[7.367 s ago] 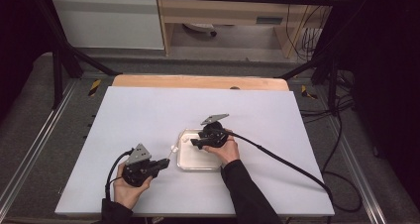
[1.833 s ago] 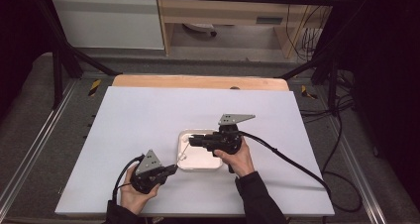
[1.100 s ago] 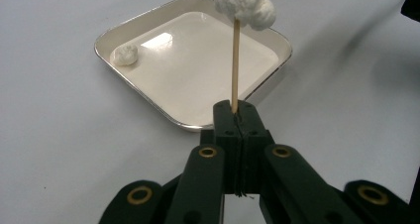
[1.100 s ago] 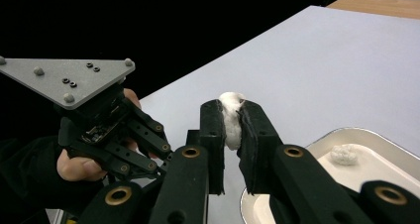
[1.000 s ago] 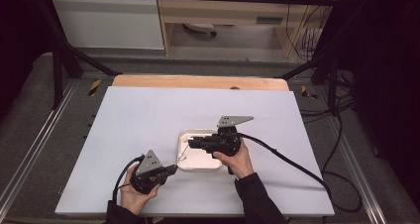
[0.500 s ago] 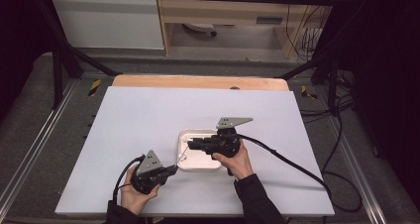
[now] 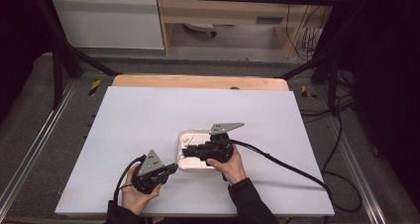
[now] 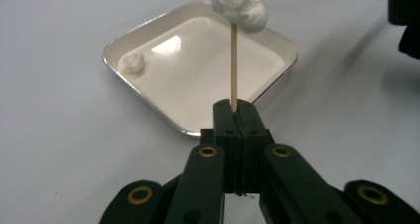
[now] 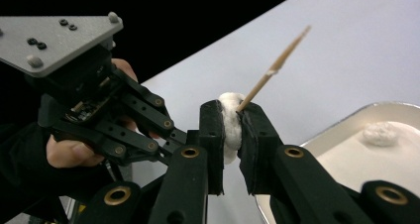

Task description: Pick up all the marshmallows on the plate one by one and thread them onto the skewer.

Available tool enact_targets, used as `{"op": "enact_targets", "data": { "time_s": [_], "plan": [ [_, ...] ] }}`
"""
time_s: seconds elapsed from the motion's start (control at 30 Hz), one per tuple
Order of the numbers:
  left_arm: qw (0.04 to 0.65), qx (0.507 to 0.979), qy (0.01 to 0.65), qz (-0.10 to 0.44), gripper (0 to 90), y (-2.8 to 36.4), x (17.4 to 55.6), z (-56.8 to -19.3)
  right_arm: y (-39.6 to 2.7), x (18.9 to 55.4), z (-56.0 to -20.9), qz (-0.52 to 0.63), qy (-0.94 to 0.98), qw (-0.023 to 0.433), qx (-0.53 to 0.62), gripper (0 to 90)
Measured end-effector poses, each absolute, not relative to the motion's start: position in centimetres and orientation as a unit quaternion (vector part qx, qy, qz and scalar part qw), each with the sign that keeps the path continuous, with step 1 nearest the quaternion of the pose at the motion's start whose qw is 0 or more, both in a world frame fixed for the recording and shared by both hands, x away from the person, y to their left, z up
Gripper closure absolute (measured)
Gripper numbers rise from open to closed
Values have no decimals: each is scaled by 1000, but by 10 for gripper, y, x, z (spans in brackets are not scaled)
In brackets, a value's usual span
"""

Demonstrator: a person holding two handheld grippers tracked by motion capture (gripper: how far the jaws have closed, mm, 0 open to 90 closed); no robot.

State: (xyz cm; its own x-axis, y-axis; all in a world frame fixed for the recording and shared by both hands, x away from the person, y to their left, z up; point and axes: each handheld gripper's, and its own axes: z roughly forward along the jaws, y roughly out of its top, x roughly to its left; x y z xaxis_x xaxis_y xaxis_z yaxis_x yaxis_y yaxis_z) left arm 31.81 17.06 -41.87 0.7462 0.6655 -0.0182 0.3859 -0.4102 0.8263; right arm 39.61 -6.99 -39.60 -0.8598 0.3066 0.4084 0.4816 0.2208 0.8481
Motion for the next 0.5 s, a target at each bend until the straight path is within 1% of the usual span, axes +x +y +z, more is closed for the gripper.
{"op": "enact_targets", "data": {
  "time_s": [0.07,0.13,0.2,0.23,0.27,0.3,0.37,0.5],
  "plan": [
    [449,822,314,159,889,173,320,-418,-71,397,-397,-569,-776,80,-260,803],
    [453,819,317,154,889,174,320,-418,-71,397,-395,-571,-776,74,-258,790],
    [454,819,317,153,888,174,320,-418,-72,397,-394,-570,-775,68,-264,759],
    [455,818,318,152,887,175,321,-418,-73,397,-393,-568,-776,63,-268,732],
    [457,817,318,149,887,175,322,-419,-73,397,-393,-568,-777,54,-266,662],
    [458,816,322,145,887,176,323,-420,-74,396,-393,-569,-775,45,-271,621],
    [455,813,333,142,887,181,325,-421,-79,397,-391,-573,-771,35,-275,597],
    [465,807,337,138,886,186,326,-420,-88,399,-390,-559,-778,1,-285,488]
  ]
}}
